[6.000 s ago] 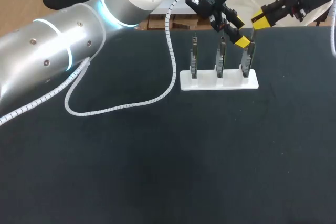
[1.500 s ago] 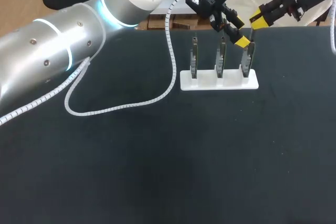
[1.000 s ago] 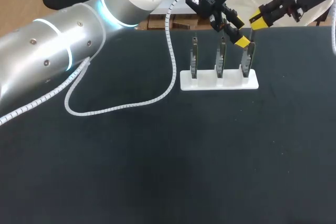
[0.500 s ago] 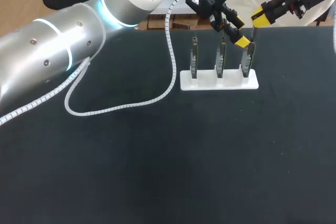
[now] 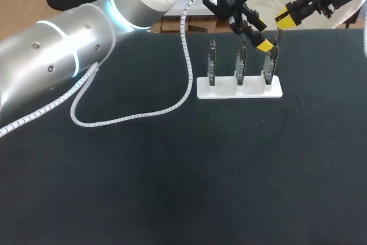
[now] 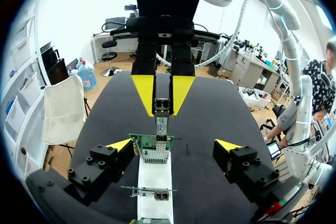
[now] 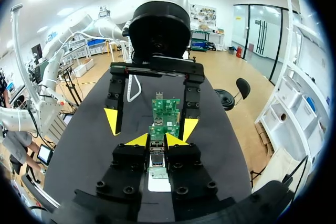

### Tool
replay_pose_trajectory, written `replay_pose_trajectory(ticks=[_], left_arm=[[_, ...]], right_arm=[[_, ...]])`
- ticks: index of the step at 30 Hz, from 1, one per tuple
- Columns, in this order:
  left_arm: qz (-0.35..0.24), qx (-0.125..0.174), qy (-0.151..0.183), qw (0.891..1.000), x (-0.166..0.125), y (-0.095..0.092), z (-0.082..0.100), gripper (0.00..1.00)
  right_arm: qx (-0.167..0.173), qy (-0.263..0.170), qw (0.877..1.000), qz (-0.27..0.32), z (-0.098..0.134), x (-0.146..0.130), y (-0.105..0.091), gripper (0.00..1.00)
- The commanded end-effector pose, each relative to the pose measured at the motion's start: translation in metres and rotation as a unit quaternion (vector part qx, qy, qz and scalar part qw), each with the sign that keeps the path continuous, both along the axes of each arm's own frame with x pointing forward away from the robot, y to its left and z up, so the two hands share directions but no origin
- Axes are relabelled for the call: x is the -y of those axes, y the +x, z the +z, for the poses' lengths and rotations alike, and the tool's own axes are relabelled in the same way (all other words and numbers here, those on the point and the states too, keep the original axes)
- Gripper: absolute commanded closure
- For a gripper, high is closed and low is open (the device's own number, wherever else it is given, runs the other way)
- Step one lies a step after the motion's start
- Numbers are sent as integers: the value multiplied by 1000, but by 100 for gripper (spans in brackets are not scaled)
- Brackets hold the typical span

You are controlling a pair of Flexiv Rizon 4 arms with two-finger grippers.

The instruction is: Pick up the optical module with the left hand, and insert it into the network port with the right hand.

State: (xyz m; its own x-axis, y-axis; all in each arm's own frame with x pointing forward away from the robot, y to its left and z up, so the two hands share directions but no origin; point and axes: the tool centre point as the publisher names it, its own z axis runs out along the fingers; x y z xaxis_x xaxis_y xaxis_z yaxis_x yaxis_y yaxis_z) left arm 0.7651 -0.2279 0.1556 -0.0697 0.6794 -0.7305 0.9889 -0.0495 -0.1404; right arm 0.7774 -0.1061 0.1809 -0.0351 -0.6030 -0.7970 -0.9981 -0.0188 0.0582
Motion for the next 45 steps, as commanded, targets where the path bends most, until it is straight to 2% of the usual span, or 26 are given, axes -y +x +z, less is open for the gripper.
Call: replay_pose_trajectory(ticks=[1,35,45], left_arm=[[-3,-2,2,1000,1,3,0,0],[-3,-2,2,1000,1,3,0,0],[-3,-2,2,1000,1,3,0,0]], right_arm=[[-1,3,1000,11,-2,-1,2,100],[-11,4,1000,14,-12,-4,0,100],[-2,13,1000,11,-6,-3,1,100]])
